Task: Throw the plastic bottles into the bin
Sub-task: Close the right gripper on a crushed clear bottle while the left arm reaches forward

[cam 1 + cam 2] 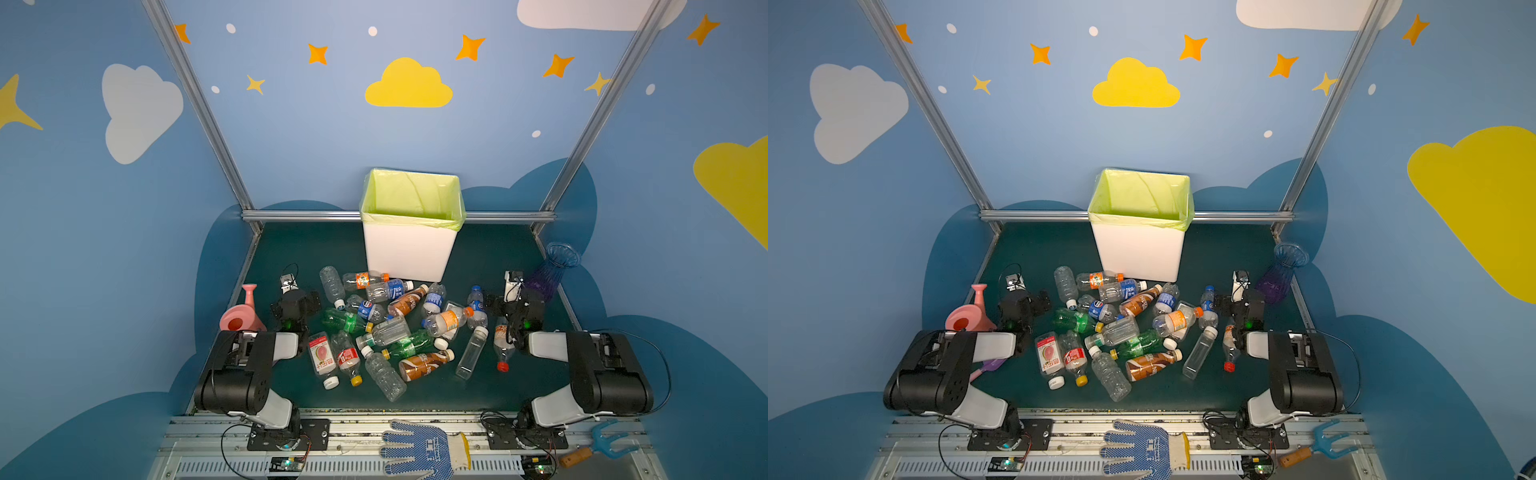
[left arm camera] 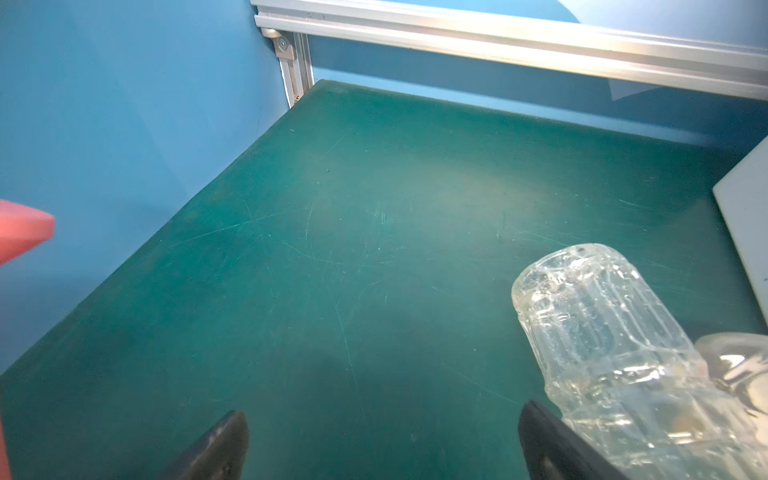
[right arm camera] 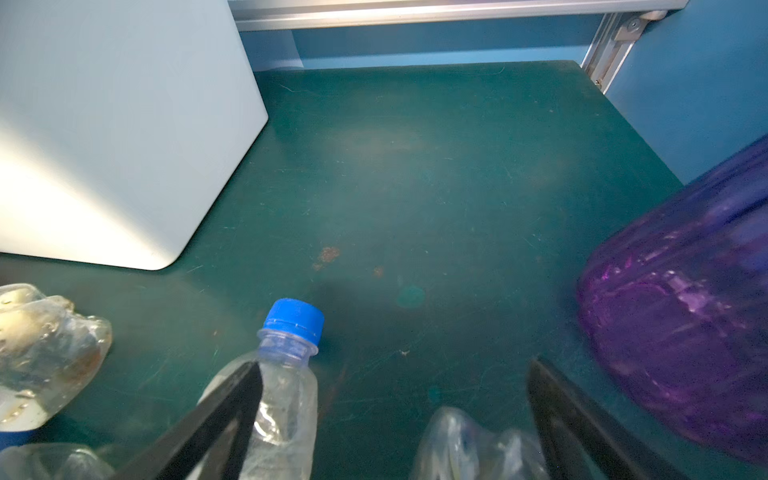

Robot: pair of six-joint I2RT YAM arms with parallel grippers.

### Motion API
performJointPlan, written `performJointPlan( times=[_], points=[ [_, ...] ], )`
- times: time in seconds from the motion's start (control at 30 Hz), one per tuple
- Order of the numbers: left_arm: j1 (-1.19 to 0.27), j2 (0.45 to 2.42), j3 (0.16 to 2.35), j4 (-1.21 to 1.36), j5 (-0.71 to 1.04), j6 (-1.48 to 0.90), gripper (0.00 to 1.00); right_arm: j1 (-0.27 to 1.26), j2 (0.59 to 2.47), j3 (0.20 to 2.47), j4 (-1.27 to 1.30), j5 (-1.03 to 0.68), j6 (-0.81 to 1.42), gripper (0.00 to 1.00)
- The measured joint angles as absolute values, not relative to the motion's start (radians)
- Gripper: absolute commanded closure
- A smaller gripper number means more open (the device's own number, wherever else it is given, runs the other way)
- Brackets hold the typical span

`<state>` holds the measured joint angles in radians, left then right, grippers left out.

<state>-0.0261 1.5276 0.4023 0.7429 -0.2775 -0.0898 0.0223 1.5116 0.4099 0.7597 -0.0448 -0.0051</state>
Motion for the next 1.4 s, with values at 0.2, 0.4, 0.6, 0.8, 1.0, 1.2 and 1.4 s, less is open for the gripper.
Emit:
performJointPlan(
  times=[0.2, 0.4, 0.6, 0.8, 1.0, 1.2, 1.4],
  points=[
    [-0.026, 1.528, 0.402, 0.743, -0.278, -0.090, 0.00, 0.023, 1.512, 0.410, 0.760, -0.044, -0.006, 0.02],
    [-0.026, 1.528, 0.402, 0.743, -0.278, -0.090, 0.00, 0.026, 1.512, 0.410, 0.760, -0.044, -0.006, 0.02],
    [-0.026, 1.528, 0.402, 0.743, -0.278, -0.090, 0.00, 0.027, 1.512, 0.410, 0.760, -0.044, -0.006, 0.02],
    [-0.026, 1.528, 0.402, 0.743, -0.278, -0.090, 0.00, 0.027, 1.512, 0.410, 0.760, -0.044, -0.006, 0.02],
    [-0.026, 1.528, 0.402, 0.743, -0.278, -0.090, 0.00, 0.027, 1.512, 0.410, 0.760, -0.044, -0.006, 0.02],
    [-0.026, 1.522, 0.404, 0.731, -0.282, -0.093, 0.00, 0.027, 1.511, 0.410, 0.759, -0.036, -0.001, 0.02],
    [-0.040, 1.456, 0.397, 0.720, -0.303, -0.089, 0.00, 0.021, 1.406, 0.582, 0.371, 0.022, 0.071, 0.02]
  ],
)
